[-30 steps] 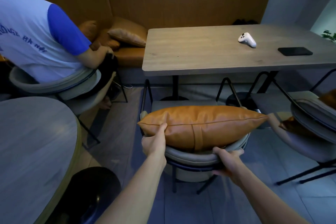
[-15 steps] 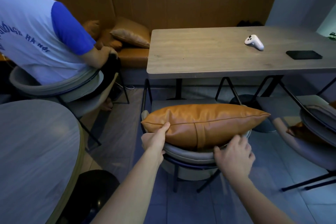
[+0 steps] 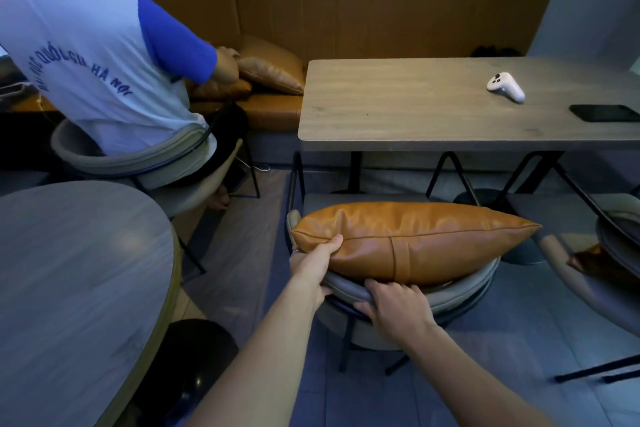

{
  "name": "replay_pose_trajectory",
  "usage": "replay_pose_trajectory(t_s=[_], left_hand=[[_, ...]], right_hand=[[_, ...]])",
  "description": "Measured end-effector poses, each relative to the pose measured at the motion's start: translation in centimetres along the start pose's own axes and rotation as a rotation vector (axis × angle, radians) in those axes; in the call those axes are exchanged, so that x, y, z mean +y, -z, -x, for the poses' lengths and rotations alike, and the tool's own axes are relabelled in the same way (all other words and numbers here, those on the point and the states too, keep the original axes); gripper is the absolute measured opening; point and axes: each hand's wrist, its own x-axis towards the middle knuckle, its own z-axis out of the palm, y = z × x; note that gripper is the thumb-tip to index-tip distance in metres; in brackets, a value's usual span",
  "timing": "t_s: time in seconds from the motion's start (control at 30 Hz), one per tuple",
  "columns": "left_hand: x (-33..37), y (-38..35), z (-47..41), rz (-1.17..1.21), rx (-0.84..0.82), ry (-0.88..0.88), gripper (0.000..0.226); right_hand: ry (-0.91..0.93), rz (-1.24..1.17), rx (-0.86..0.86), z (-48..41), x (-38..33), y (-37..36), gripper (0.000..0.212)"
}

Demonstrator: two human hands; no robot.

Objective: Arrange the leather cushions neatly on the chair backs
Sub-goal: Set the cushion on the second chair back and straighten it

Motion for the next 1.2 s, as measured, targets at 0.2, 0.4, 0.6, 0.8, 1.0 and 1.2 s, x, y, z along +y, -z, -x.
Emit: replay_pose_trajectory(t_s=[0.2,0.4,0.6,0.8,1.0,1.2], left_hand=[[-1.2,-0.2,0.3,-0.004,0.017,0.021,0.070],[-1.9,-1.2,-0.2,0.034,0.058,-0.004,0.063],[-1.7,-1.8,-0.2,0.034,0.062,-0.011,0.062],[-1.9,-2.4,0.6,0.007,0.022,-0.021,0.064],[-2.0,-1.0,1.1,-0.058,0.019,-0.012,0.071],[-1.7,-0.2,1.4,-0.087,-0.010,-0.001,0.071]], right_hand=[[0.007,0.001,-0.030,1.4,0.3,0.0,0.037],[0.092,-0.037,0.215,2.4,1.9,-2.3,0.051],[0.107,-0.035,0.275,2.2,3.1,-2.9,0.055],[0.029,-0.018,0.131,2.6,3.3,-1.5,0.055],[-0.004,0.017,0.146,3.2,1.8,-2.0,0.046],[-0.032,0.016,0.165,3.4,1.3,-2.1,0.046]])
